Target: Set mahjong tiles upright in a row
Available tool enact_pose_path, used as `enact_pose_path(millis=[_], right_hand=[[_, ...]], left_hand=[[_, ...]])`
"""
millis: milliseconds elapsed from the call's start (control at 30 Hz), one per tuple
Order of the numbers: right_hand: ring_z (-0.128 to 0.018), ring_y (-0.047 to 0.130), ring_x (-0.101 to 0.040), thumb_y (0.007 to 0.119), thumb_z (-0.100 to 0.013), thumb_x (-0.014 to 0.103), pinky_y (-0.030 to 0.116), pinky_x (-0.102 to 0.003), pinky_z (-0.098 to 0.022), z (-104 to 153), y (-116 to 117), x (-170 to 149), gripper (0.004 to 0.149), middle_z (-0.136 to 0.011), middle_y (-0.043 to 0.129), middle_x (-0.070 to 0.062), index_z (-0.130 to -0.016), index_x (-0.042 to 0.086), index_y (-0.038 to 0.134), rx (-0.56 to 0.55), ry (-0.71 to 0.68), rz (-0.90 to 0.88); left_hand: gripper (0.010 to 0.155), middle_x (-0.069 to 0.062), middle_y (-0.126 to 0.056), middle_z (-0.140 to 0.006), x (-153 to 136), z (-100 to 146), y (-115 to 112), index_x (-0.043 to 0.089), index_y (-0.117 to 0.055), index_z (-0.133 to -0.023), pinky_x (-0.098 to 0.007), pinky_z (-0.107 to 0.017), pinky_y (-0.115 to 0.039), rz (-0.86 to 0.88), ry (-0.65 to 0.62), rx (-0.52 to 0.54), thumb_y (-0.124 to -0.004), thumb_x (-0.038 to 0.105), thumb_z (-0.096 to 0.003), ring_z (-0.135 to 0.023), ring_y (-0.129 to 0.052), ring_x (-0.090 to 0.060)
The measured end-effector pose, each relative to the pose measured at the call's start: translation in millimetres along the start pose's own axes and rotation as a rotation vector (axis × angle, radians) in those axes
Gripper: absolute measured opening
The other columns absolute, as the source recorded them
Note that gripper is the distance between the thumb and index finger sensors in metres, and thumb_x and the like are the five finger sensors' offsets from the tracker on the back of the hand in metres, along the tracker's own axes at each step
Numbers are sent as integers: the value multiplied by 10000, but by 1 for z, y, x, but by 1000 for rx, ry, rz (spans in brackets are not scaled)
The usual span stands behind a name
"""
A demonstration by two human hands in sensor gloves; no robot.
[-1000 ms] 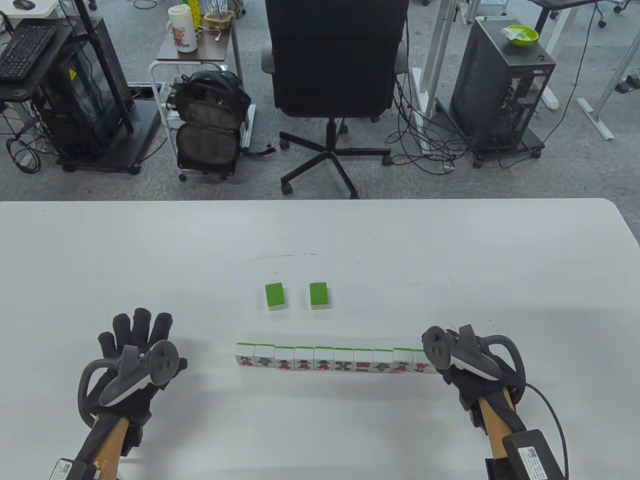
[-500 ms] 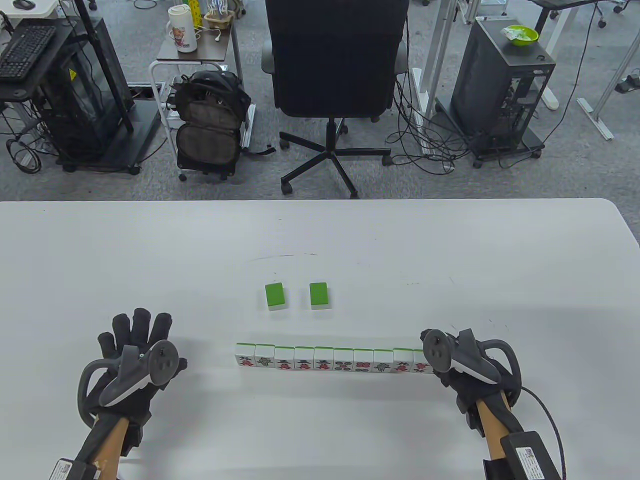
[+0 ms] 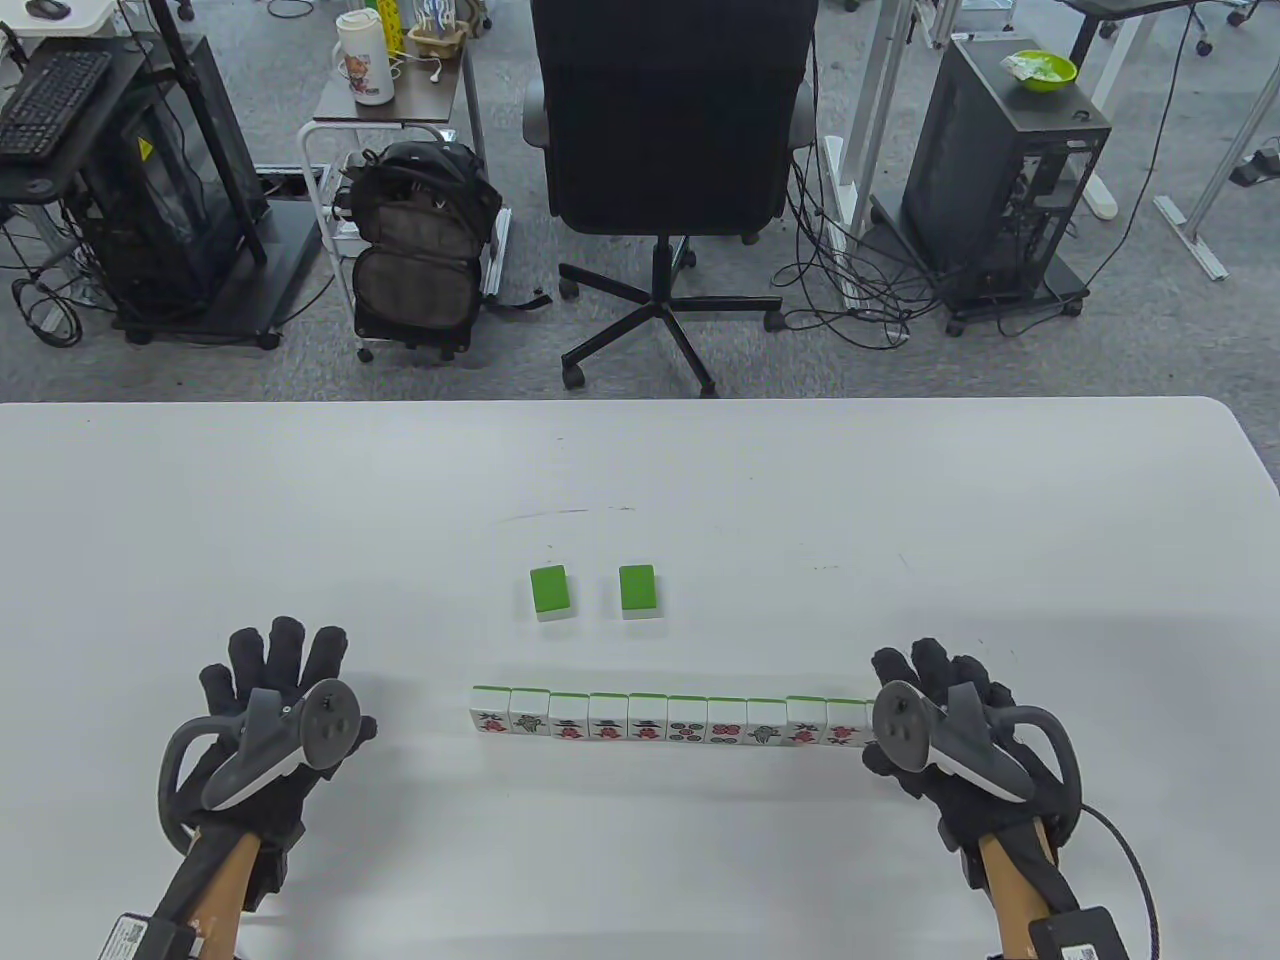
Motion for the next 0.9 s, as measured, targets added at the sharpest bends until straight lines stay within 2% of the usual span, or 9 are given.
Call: enact_pose_path(millis=[133, 233, 433, 567, 733, 900], right_hand=[[-1086, 388, -571, 632, -430, 685, 482, -709, -753, 4, 6, -16, 920, -1197, 197, -196, -1080, 303, 106, -14, 49, -33], [-1086, 372, -575, 626, -436, 684, 472, -714, -752, 6, 4, -29, 915, -1196, 183, -195, -1079, 301, 100, -57, 90, -76], [-1084, 364, -581, 620, -440, 687, 462, -728, -746, 8, 8, -42, 909, -1196, 182, -196, -1081, 302, 104, -75, 116, -130], [-1084, 351, -584, 615, -440, 690, 453, -735, -744, 8, 10, -42, 908, -1195, 171, -196, -1079, 304, 98, -67, 113, -128], [-1088, 345, -579, 612, -438, 694, 449, -736, -745, 8, 9, -36, 911, -1196, 163, -190, -1078, 306, 93, -77, 99, -94], [-1088, 343, -580, 610, -439, 695, 446, -735, -747, 8, 9, -33, 909, -1195, 161, -189, -1077, 307, 91, -81, 87, -87]], left_hand=[[919, -263, -63, -1268, 7, -5, 3, 174, -39, -1202, -763, -796, -253, -3, -21, -9, -570, 641, -615, -1121, -158, -642], [917, -265, -71, -1270, 18, -12, 13, 173, -46, -1205, -760, -798, -265, -2, -54, -16, -569, 641, -616, -1122, -169, -644], [902, -267, -88, -1274, 63, -34, 67, 183, -64, -1211, -752, -802, -295, -21, -140, 17, -565, 642, -619, -1125, -199, -643], [880, -263, -97, -1278, 101, -58, 91, 206, -70, -1213, -744, -805, -321, 9, -200, -12, -557, 642, -624, -1130, -228, -642], [831, -254, -111, -1281, 146, -93, 90, 251, -73, -1207, -717, -817, -377, 1, -253, -110, -564, 612, -642, -1128, -280, -651], [773, -242, -126, -1284, 179, -129, 68, 324, -87, -1197, -679, -823, -457, -44, -248, -252, -570, 589, -655, -1119, -357, -663]])
Point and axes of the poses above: the tracker on the back of each hand, its own x axis roughly to the thumb side, its own z axis roughly from the fingertips to the wrist, y = z × x, the point moved 1 cm from there along -z, roughly from the wrist to the fingertips
